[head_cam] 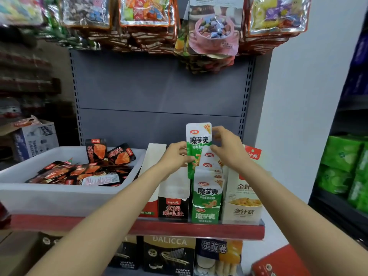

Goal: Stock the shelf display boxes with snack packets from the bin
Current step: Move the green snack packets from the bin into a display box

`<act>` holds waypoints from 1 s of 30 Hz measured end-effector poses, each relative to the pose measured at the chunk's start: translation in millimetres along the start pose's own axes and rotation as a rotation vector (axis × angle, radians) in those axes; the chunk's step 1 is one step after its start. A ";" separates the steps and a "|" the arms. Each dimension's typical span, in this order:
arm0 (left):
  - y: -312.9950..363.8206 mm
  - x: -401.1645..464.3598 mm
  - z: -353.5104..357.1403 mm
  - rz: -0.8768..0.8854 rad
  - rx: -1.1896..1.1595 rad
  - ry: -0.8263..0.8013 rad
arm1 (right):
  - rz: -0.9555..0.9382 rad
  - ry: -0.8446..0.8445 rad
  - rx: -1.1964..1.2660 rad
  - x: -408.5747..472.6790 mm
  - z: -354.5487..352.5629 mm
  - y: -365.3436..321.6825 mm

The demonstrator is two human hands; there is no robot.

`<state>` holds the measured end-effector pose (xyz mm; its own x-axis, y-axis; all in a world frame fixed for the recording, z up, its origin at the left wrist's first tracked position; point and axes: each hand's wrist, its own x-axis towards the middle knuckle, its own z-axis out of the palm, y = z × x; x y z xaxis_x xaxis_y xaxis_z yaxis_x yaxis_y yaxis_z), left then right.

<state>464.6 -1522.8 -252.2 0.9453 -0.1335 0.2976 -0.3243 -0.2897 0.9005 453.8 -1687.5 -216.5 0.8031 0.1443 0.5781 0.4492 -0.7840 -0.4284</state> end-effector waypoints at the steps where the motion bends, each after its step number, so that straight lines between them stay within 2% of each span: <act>1: 0.4 0.0 1.0 -0.019 0.020 -0.033 | 0.016 -0.008 0.046 -0.2 0.1 0.1; 4: 3.8 1.2 0.7 -0.005 0.084 -0.029 | 0.035 -0.020 0.134 -1.3 -0.5 1.3; 9: 11.1 2.1 -6.0 0.159 0.099 0.154 | 0.013 0.004 0.134 2.8 -4.5 1.4; 12: 13.0 3.3 -7.5 0.201 0.117 0.138 | 0.012 -0.007 0.112 2.7 -3.1 -2.1; 17: 12.4 3.0 -7.8 0.263 0.291 0.135 | -0.019 -0.040 -0.115 -1.6 -2.3 0.4; 23: 14.3 -2.4 -5.2 0.288 0.382 0.050 | 0.011 -0.044 -0.016 -3.9 -5.0 4.9; 30: 23.2 -3.2 0.3 0.272 0.491 -0.027 | 0.017 -0.008 -0.085 -1.6 0.4 3.0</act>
<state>454.1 -1529.4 -232.4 0.8265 -0.2875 0.4840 -0.5400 -0.6478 0.5374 454.0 -1689.9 -219.0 0.8137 0.1351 0.5654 0.4007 -0.8350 -0.3771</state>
